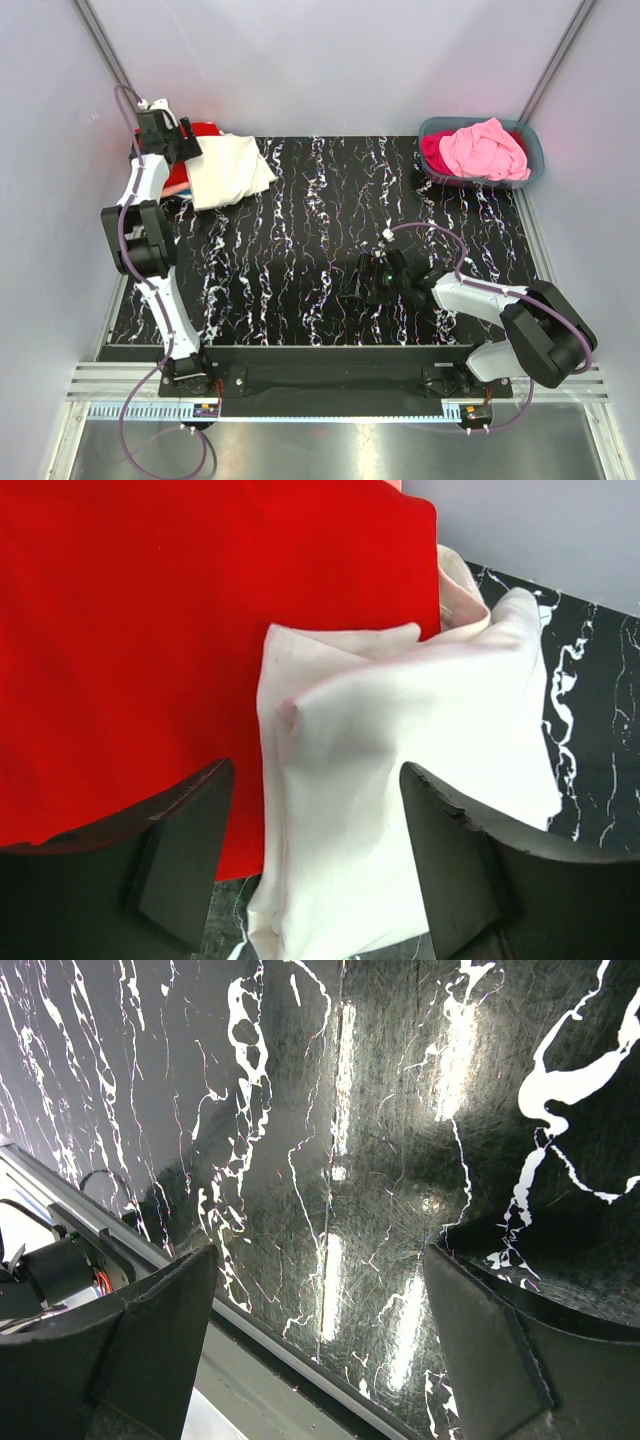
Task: Fold and stack the t-shirts
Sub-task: Neatly place the folded tshirt to the corner
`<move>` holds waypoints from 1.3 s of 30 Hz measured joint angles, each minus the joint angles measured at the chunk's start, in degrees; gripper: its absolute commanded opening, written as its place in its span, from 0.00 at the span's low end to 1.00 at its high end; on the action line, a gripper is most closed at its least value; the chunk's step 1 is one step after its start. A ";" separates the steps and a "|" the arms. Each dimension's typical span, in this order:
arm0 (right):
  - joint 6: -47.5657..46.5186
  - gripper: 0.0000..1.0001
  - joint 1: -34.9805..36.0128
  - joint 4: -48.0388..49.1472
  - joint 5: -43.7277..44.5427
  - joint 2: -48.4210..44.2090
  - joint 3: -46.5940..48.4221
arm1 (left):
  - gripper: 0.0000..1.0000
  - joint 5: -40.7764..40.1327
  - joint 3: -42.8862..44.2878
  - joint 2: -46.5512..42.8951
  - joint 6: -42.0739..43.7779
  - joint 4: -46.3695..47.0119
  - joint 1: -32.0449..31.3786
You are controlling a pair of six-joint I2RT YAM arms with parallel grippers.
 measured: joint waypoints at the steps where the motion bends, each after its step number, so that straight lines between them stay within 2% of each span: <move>1: 0.00 0.90 0.00 0.00 -0.02 0.00 0.00 | 0.70 0.39 -0.20 0.00 -0.24 0.17 0.15; 21: 0.00 0.90 0.00 0.00 -0.02 0.02 0.00 | 0.58 5.90 -0.74 0.90 -3.41 1.33 1.49; 26: 0.00 0.90 0.00 0.00 -0.02 0.04 0.00 | 0.58 6.49 -0.74 2.10 -4.04 1.46 1.49; 30: 0.00 0.90 0.00 0.00 -0.02 0.04 0.00 | 0.68 6.43 -1.64 2.38 -4.17 1.92 1.49; 34: -0.02 0.90 0.00 0.00 -0.02 0.04 0.00 | 0.69 6.32 -1.84 2.38 -4.31 2.03 1.49; 37: 0.00 0.90 0.00 0.00 -0.02 0.04 0.00 | 0.64 6.23 -1.84 2.38 -4.26 2.34 1.49; 39: 0.00 0.90 0.00 0.00 -0.02 0.04 0.00 | 0.54 6.25 -1.84 2.38 -4.39 2.38 1.49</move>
